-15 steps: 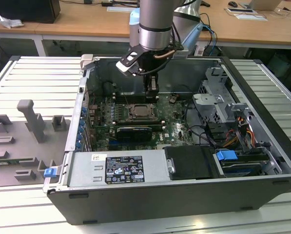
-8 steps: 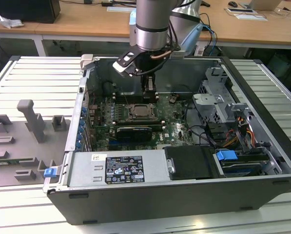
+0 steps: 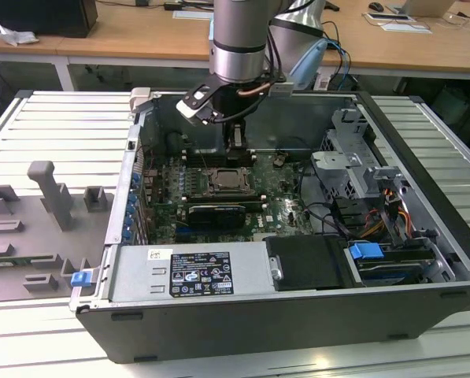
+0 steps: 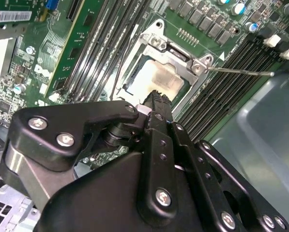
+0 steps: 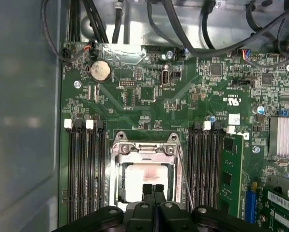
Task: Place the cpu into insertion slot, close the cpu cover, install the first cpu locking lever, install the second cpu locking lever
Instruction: 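Close the cpu cover, then install the first cpu locking lever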
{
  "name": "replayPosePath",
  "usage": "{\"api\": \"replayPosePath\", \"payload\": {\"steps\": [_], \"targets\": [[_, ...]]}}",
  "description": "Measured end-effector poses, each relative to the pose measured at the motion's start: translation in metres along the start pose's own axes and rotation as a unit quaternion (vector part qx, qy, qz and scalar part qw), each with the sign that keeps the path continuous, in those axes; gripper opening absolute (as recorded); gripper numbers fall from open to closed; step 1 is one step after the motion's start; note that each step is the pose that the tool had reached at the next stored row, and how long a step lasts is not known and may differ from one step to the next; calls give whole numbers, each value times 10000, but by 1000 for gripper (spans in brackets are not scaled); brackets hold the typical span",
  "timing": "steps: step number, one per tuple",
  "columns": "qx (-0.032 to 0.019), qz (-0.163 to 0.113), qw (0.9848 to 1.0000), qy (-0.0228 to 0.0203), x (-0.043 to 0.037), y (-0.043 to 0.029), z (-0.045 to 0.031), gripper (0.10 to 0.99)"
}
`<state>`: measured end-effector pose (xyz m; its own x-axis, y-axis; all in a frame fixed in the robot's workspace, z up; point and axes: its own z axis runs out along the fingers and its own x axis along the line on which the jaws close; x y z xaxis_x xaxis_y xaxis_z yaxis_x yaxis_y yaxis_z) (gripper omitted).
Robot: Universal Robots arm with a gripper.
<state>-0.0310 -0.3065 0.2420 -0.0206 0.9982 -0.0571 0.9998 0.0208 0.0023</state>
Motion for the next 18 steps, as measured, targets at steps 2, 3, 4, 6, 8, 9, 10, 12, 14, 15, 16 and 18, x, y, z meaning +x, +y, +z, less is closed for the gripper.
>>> {"api": "replayPosePath", "payload": {"steps": [2, 3, 4, 6, 8, 9, 10, 12, 14, 15, 16, 18], "targets": [[0, 0, 10000, 0, 1, -23, 4, 106], [0, 0, 10000, 0, 1, -36, 5, 106], [0, 0, 10000, 1, 2, -50, 5, 106], [-3, 0, 10000, -2, 1, -107, -4, 106], [-4, 0, 10000, -3, 0, -107, -36, 106], [-5, 0, 10000, -4, -1, -107, -55, 106], [-5, 1, 10000, -3, -3, -107, -95, 106], [-5, 1, 10000, -4, -6, -107, -156, 106], [-5, 0, 10000, -3, -10, -106, -237, 106], [-5, -6, 10000, -3, -14, -106, -311, 106], [-10, -72, 10000, -2, -14, -106, -314, 106], [-18, -220, 9998, -2, -14, -106, -315, 106]]}}
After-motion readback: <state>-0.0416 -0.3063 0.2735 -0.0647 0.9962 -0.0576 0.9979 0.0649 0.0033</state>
